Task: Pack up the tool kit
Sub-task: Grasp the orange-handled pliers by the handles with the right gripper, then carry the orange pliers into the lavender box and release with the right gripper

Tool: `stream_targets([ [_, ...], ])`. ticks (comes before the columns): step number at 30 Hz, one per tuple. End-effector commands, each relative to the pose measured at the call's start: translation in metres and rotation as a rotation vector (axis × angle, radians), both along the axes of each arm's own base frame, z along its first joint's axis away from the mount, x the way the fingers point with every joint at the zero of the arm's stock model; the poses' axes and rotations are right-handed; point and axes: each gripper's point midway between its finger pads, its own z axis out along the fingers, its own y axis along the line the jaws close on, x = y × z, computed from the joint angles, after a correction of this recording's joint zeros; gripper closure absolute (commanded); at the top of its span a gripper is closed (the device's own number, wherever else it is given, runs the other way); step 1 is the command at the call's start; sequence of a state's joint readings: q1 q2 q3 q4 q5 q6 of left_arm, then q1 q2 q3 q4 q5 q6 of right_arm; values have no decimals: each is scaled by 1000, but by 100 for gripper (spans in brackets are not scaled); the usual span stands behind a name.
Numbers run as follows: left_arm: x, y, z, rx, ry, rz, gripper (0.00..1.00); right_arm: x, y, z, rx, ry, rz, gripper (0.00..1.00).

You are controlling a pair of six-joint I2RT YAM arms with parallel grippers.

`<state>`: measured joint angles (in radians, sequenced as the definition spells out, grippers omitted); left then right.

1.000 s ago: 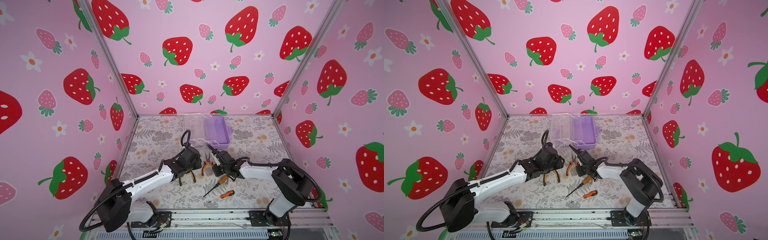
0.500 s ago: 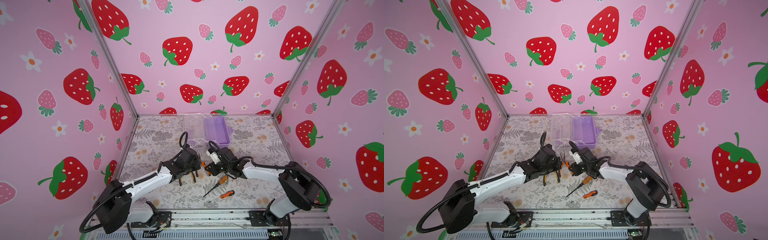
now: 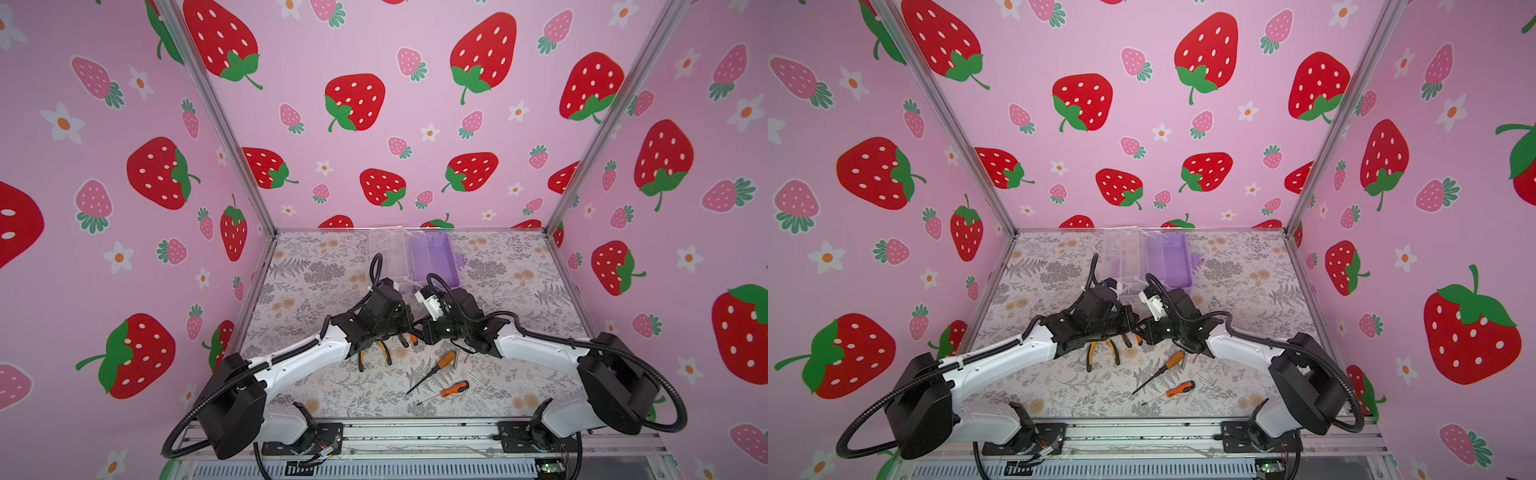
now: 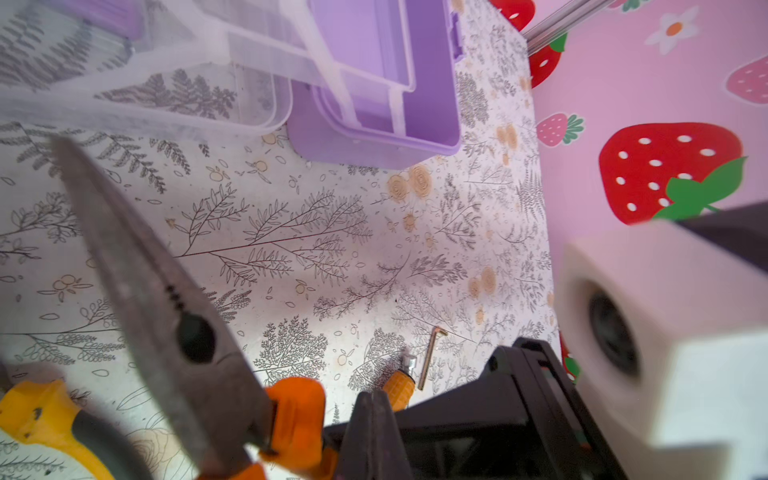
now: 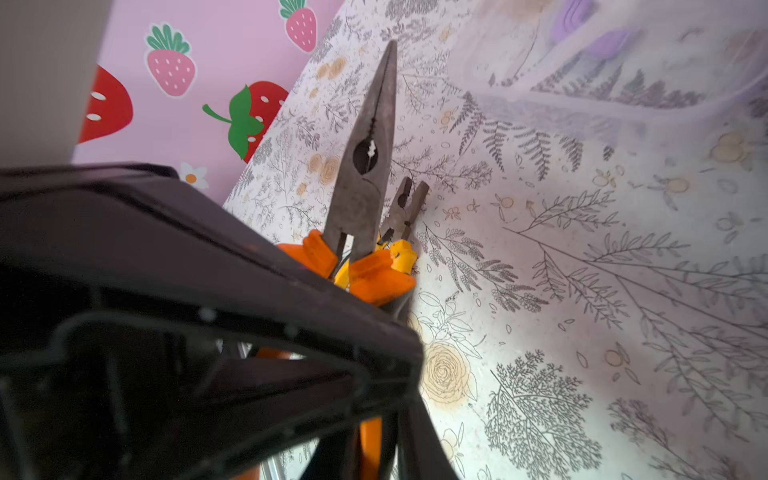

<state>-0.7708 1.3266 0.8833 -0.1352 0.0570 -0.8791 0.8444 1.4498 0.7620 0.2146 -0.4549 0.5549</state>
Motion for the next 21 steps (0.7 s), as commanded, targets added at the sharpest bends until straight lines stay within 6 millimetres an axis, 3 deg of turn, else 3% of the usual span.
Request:
stream_targets([
  [1,5,12,57,-17,-130,31,100,27,-10,56,75,-143,-61,100],
  [3,5,28,75,3,-185,66,100,46,-24,67,36,-203,-126,100],
  [6,3,56,90,47,-247,142,86,85,-53,73,-65,-265,-280,100],
  [12,-5,104,84,94,-267,270,69,168,-111,68,-210,-326,-543,100],
  [16,-6,124,76,99,-242,327,63,208,-126,52,-304,-349,-597,100],
  [21,-1,134,72,98,-219,350,63,244,-129,21,-447,-358,-601,100],
])
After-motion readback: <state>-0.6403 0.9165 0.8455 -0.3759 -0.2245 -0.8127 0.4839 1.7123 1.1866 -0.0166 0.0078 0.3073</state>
